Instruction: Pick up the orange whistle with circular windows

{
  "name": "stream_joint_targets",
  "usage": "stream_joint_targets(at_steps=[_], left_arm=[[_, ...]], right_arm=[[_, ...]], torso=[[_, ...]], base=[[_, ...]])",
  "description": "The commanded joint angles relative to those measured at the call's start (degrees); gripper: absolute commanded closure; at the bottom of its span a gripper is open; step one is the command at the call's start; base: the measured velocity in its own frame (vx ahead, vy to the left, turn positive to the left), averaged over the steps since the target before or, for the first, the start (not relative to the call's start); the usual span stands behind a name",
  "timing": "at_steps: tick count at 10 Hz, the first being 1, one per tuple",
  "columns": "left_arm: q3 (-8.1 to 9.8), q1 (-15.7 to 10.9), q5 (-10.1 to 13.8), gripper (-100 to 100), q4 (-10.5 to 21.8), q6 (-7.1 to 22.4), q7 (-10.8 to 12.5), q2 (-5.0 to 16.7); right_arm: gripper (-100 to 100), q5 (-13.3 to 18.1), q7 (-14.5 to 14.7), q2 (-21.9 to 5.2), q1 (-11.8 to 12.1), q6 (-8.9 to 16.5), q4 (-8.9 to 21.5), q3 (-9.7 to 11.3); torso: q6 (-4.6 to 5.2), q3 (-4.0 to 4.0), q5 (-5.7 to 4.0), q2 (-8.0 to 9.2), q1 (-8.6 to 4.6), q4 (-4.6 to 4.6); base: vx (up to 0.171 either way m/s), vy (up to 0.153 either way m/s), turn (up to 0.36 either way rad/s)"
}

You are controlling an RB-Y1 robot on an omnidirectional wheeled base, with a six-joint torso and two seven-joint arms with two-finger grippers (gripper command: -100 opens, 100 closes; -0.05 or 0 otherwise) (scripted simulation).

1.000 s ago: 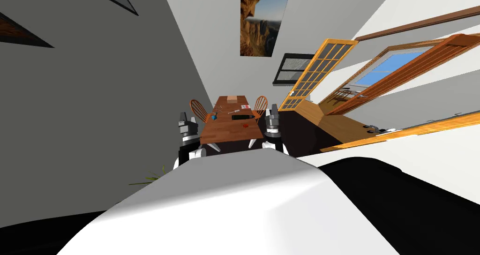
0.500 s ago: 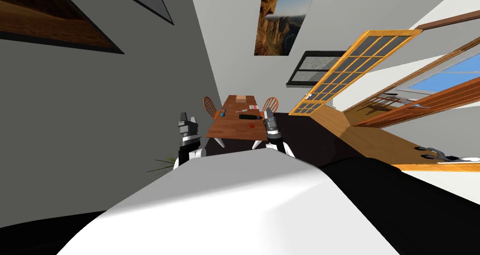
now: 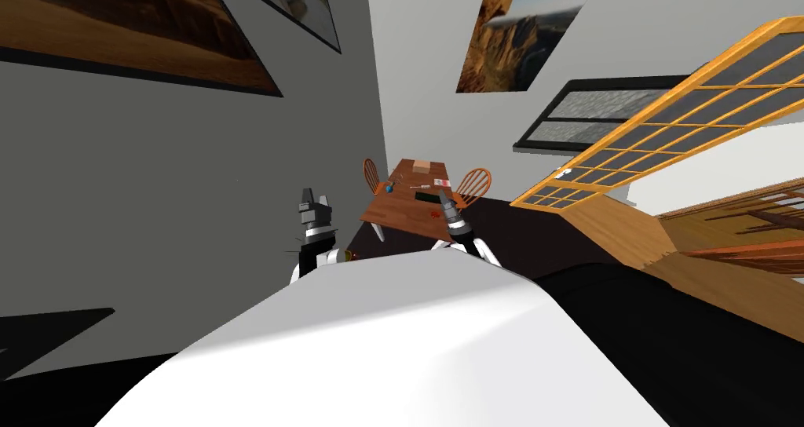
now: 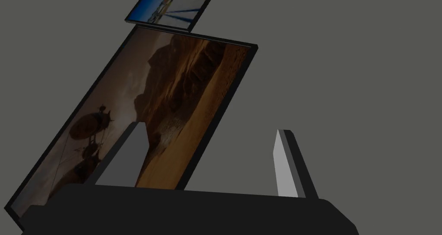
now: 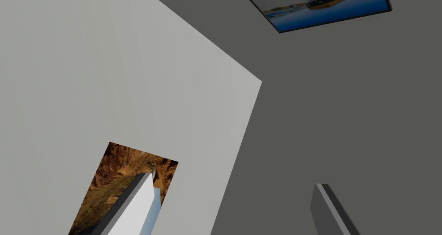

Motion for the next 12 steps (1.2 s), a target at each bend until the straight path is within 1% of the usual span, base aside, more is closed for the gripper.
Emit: stream_joint_targets(at_steps=[1,2,4,5,7,8,9,10,12], left_arm=[[0.0,0.0,0.0,0,0.0,0.0,0.0,0.0],[0.0,0.0,0.0,0,0.0,0.0,0.0,0.0],[0.01,0.0,0.0,0,0.0,0.0,0.0,0.0],[0.0,0.0,0.0,0,0.0,0.0,0.0,0.0],[0.01,0.0,0.0,0,0.0,0.0,0.0,0.0],[0.01,0.0,0.0,0,0.0,0.0,0.0,0.0],[0.01,0.0,0.0,0,0.0,0.0,0.0,0.0],[0.01,0.0,0.0,0,0.0,0.0,0.0,0.0],[0.01,0.0,0.0,0,0.0,0.0,0.0,0.0]], right_arm=[[-100,2.7,-0.8,-2.5,0.5,0.1,1.9,0.2],[-100,2.7,-0.8,-2.5,0.5,0.1,1.9,0.2],[-100,6.1,-2.3,-6.1,0.9,0.1,5.7,0.4],[-100,6.1,-2.3,-6.3,0.9,0.1,5.7,0.4],[-100,9.6,-3.9,-10.1,1.3,0.2,9.2,1.1],[-100,9.6,-3.9,-10.3,1.3,0.2,9.9,1.1],[-100,11.3,-4.7,-12.3,1.6,0.3,12.1,1.6],[-100,11.3,-4.7,-12.3,1.6,0.3,12.2,1.6],[-100,14.8,-6.6,-16.4,2.1,0.6,16.1,2.8]], torso=[[0.0,0.0,0.0,0.0,0.0,0.0],[0.01,0.0,0.0,0.0,0.0,0.0],[0.02,0.0,-0.01,-0.01,-0.04,0.0],[0.02,-0.01,-0.02,-0.01,-0.08,0.0],[0.03,0.0,-0.02,0.0,-0.08,0.0],[0.04,0.0,-0.02,0.01,-0.11,0.0],[0.04,0.0,-0.02,-0.01,-0.11,0.0],[0.03,-0.01,-0.02,-0.03,-0.12,0.0],[0.04,-0.03,-0.03,-0.05,-0.13,-0.01]], base=[[-0.016,0.015,0.405],[-0.014,0.007,0.301],[-0.015,0.005,0.389],[-0.013,-0.002,0.382],[-0.017,-0.005,0.402],[-0.014,-0.008,0.385],[-0.008,-0.009,0.46],[-0.005,-0.012,0.277],[-0.009,-0.012,0.435]])
